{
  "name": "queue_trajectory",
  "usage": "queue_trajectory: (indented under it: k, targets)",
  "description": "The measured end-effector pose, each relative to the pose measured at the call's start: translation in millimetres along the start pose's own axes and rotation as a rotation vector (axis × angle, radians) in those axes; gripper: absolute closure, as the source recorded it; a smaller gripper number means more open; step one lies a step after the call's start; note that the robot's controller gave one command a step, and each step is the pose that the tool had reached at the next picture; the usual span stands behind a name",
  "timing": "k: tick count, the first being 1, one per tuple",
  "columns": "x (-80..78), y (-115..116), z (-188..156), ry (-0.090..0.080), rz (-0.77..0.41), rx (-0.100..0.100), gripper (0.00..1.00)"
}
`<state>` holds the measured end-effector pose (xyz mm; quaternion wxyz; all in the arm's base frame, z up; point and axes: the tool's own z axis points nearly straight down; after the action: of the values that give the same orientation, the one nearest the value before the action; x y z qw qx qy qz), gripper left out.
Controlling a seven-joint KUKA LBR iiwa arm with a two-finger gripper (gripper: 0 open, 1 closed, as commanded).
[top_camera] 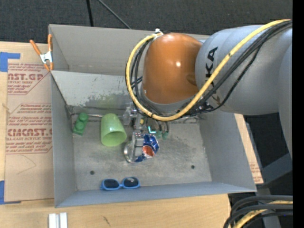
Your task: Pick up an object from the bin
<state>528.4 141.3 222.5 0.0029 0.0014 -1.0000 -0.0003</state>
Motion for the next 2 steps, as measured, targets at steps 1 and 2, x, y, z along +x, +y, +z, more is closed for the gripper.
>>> queue_trajectory:
  k: [1,2]
  targets:
    - [-48.8,-38.7,85.5,-0.003,0.071,0.002,0.00]
    - [-30.9,-88.3,155.1,-0.007,0.027,0.001,0.00]
